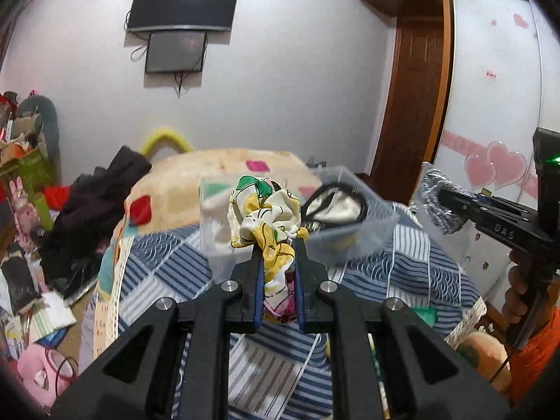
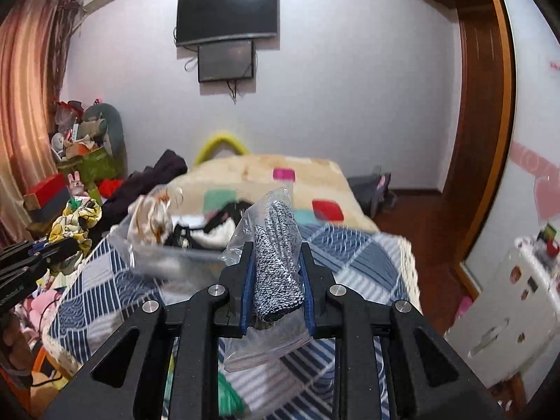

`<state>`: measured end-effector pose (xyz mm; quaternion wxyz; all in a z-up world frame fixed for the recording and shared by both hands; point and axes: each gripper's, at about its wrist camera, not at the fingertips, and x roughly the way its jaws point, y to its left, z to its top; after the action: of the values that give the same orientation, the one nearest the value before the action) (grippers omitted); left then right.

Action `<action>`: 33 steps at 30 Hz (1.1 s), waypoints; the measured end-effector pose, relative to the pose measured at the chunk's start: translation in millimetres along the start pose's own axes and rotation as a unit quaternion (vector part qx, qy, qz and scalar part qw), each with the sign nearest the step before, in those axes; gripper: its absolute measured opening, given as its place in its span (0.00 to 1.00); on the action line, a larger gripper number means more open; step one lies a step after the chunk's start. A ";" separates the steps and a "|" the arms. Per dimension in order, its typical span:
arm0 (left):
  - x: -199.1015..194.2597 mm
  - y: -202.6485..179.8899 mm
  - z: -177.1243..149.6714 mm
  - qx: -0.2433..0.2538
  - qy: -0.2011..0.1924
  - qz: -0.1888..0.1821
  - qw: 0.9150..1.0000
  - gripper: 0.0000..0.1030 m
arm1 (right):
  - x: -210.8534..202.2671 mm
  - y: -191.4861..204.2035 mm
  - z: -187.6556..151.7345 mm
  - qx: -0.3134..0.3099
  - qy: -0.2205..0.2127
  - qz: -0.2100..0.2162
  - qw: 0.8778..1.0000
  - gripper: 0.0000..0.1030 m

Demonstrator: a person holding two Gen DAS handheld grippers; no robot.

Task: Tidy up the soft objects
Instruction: 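Place the scarf and bagged grey knit into the clear box and open both tools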

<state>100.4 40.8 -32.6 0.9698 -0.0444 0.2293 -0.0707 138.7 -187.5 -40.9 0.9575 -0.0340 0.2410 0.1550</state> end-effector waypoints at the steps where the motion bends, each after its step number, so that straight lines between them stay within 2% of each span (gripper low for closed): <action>1: 2.5 -1.1 4.6 0.002 -0.004 -0.003 1.000 0.13 | 0.4 1.9 4.3 -0.005 -0.007 -0.002 1.000 0.20; 4: 14.3 -2.9 12.7 0.004 -0.007 -0.011 1.000 0.13 | 5.6 7.7 14.7 -0.019 -0.021 -0.008 1.000 0.20; 9: 49.4 -2.1 24.6 0.006 0.016 -0.023 1.000 0.13 | 24.3 15.5 25.7 -0.031 -0.023 -0.009 0.999 0.20; 14: 88.5 -0.7 30.4 0.001 0.050 -0.036 0.998 0.13 | 52.6 15.5 30.5 -0.034 0.000 0.001 0.999 0.20; 21: 132.0 -3.0 25.5 0.001 0.096 -0.035 0.995 0.13 | 83.6 16.9 24.9 -0.031 0.036 0.001 0.999 0.20; 27: 145.3 -5.6 20.0 0.010 0.109 -0.019 0.994 0.15 | 94.4 18.3 21.5 -0.035 0.051 0.004 0.998 0.21; 33: 143.1 0.8 17.7 -0.004 0.119 -0.017 0.993 0.24 | 97.8 22.4 21.6 -0.051 0.059 0.002 0.997 0.26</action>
<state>235.1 20.1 -79.6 0.9340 -0.0437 0.3426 -0.0913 223.2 -135.8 -67.9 0.9381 -0.0914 0.2894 0.1669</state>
